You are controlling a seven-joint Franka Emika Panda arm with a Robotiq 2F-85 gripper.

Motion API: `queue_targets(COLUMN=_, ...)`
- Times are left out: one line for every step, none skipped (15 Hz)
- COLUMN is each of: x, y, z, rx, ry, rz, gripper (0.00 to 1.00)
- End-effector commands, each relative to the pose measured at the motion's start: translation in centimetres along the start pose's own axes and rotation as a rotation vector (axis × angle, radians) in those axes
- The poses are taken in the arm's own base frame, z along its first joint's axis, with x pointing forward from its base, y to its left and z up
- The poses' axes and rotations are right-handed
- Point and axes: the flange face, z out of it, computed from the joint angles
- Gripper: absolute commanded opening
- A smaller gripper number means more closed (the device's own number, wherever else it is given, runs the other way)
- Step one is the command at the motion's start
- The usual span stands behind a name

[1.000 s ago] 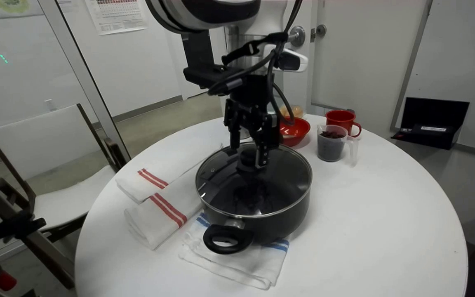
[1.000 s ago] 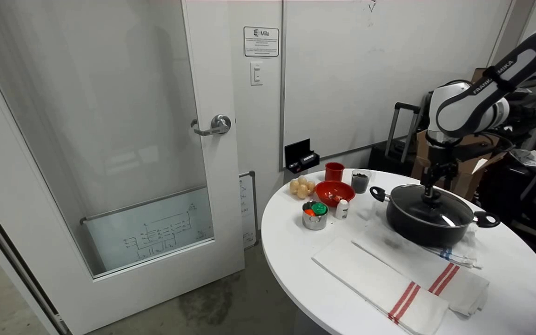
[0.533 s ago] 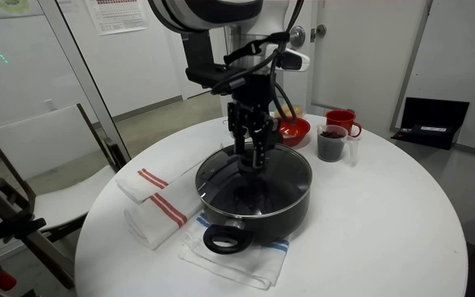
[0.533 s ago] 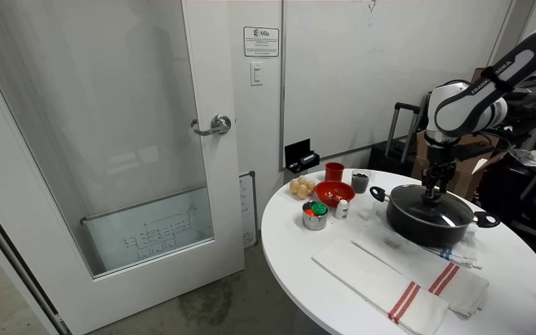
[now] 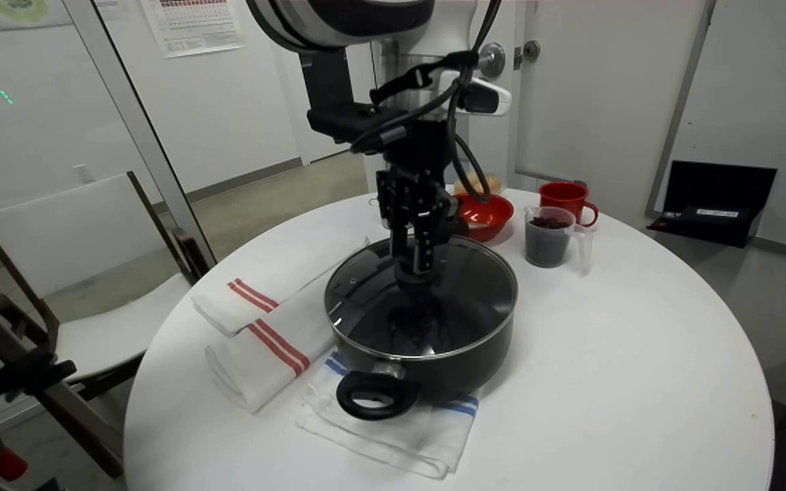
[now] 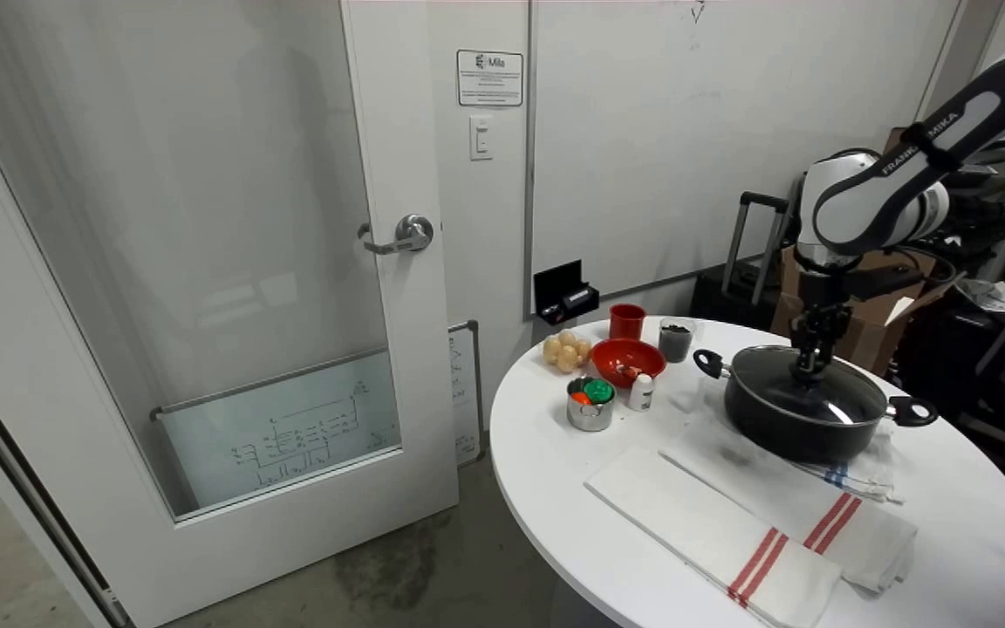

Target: Remove the lid from the pot

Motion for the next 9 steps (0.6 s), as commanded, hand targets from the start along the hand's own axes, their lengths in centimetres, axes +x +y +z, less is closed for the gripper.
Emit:
queue_targets(x=-0.2, y=0.3, z=-1.3, rx=0.015, ry=0.002, rz=-0.008, gripper=0.24)
queue_targets(x=-0.3, y=0.3, z=-1.7, rx=0.009, ry=0.004, rz=-0.005, gripper=0.24)
queue_targets(x=-0.7, y=0.2, z=-2.4, rx=0.011, ry=0.010, rz=-0.007, gripper=0.24)
queue_targets(x=-0.9, y=0.3, z=-2.8, rx=0.009, ry=0.014, rz=-0.003, gripper=0.24)
queue_targets(x=-1.3, y=0.2, z=-3.6, rx=0.007, ry=0.023, rz=-0.004, gripper=0.24)
queue_targets(x=-1.5, y=0.2, z=-4.2, rx=0.003, ry=0.028, rz=0.000, gripper=0.24)
queue_targets(x=-2.0, y=0.1, z=-5.1, rx=0.007, ry=0.034, rz=0.000, gripper=0.24)
queue_targets(x=-2.4, y=0.0, z=-5.9, rx=0.007, ry=0.040, rz=-0.002, gripper=0.24)
queue_targets(x=-3.0, y=-0.2, z=-6.9, rx=0.009, ry=0.049, rz=-0.009, gripper=0.24)
